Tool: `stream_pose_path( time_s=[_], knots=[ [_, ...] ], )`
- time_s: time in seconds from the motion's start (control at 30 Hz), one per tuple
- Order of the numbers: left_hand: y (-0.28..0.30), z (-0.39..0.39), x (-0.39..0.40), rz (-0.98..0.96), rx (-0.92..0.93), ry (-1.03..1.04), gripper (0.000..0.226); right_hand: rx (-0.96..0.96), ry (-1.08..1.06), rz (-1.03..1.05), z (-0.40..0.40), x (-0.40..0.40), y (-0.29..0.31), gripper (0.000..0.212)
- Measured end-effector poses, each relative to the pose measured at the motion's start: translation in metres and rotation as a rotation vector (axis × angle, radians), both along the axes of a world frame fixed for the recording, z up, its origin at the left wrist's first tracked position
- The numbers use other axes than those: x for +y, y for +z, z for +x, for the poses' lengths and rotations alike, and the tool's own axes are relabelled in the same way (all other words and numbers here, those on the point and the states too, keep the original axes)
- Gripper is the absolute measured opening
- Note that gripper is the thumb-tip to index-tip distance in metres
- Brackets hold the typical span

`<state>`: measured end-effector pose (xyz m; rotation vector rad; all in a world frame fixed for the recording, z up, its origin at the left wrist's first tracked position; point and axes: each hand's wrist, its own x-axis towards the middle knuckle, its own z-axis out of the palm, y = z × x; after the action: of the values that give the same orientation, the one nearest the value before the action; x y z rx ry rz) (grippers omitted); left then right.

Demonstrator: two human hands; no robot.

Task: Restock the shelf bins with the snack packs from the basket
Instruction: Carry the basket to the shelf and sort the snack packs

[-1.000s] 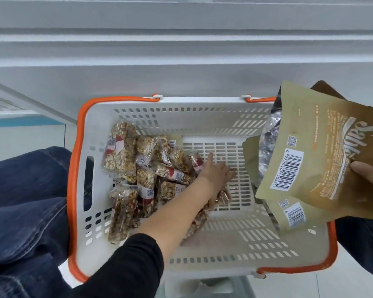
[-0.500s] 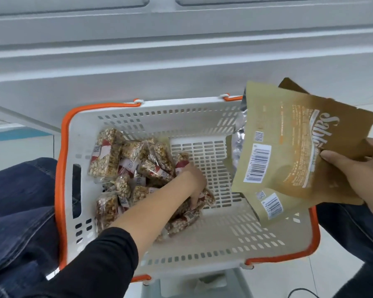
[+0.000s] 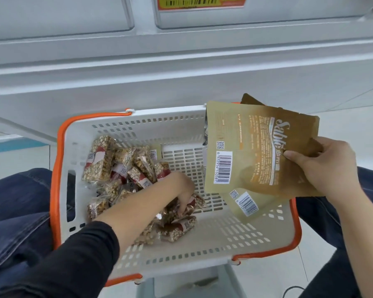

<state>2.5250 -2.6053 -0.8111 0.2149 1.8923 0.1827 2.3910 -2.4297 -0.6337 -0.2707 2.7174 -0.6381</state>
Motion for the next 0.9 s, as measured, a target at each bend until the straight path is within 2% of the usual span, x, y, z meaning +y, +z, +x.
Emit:
stream_pose_path(
  time_s=[0.1,0.2,0.27,0.33,0.4,0.47,0.57,0.73,0.8,0.9],
  knots=[
    [0.017,0.011,-0.015,0.008,0.045,0.014,0.088,0.022,0.048,0.03,0.003,-0.003,-0.001,0.031],
    [0.047,0.029,-0.04,-0.014,0.117,0.081,0.089,-0.007,0.122,0.058,0.011,-0.014,-0.003,0.035],
    [0.07,0.047,-0.053,0.007,0.203,0.119,0.079,-0.004,0.175,0.096,0.022,-0.025,-0.01,0.033],
    [0.085,0.065,-0.055,0.022,0.271,0.139,0.065,0.025,0.234,0.141,0.035,-0.029,-0.026,0.021],
    [0.087,0.079,-0.052,0.004,0.306,0.148,0.058,0.033,0.29,0.172,0.046,-0.028,-0.049,0.018],
    [0.081,0.086,-0.05,-0.001,0.323,0.179,0.062,0.005,0.315,0.216,0.054,-0.023,-0.068,0.022],
    [0.075,0.087,-0.045,0.008,0.331,0.207,0.066,-0.007,0.265,0.193,0.053,-0.018,-0.079,0.03],
    [0.067,0.096,-0.04,0.046,0.365,0.27,0.062,0.05,0.181,0.165,0.052,-0.004,-0.08,0.025],
    [0.068,0.097,-0.045,0.061,0.319,0.301,0.069,0.046,0.14,0.161,0.057,0.0,-0.078,0.02],
    [0.066,0.092,-0.045,0.126,0.033,0.48,0.094,0.043,0.123,0.169,0.06,0.003,-0.077,0.017]
  ],
)
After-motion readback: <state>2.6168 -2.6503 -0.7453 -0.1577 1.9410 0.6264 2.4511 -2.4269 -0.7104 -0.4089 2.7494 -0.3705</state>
